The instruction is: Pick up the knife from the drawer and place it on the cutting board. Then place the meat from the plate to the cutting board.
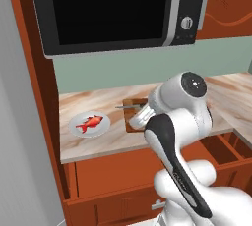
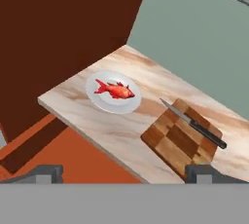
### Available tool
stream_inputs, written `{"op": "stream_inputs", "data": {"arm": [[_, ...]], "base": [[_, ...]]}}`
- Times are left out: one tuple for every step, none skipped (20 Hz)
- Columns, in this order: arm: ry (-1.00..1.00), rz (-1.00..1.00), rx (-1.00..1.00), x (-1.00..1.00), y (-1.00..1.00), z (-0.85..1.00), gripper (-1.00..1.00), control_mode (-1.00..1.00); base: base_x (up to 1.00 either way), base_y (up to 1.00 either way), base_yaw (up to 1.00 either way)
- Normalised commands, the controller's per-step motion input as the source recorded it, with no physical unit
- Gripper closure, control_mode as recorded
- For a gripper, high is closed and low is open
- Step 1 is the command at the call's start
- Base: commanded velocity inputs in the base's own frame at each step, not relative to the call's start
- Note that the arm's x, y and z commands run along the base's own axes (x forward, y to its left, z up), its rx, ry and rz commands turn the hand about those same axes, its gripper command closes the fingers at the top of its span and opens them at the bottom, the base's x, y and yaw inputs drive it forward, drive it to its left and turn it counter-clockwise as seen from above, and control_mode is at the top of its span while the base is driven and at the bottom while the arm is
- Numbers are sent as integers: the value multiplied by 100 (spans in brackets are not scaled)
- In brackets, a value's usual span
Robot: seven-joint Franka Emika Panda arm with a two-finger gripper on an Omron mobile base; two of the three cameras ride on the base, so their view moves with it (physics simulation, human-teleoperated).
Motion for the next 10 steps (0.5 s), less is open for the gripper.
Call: {"op": "stream_inputs", "data": {"arm": [[10,39,0,0,4,-2,-100,-100],[9,41,0,0,3,-1,-100,-100],[10,44,0,0,7,0,-100,-100],[9,45,0,0,8,0,-100,-100],[5,43,-4,0,15,-2,-100,-100],[2,39,-5,0,19,-1,-100,-100],[2,35,-4,0,20,0,-100,-100],[0,28,-9,0,27,0,-100,-100],[0,20,-13,0,35,0,-100,-100],[1,13,-10,0,39,0,-100,-100]], "base": [[0,0,0],[0,0,0],[0,0,0],[0,0,0],[0,0,0],[0,0,0],[0,0,0],[0,0,0],[0,0,0],[0,0,0]]}}
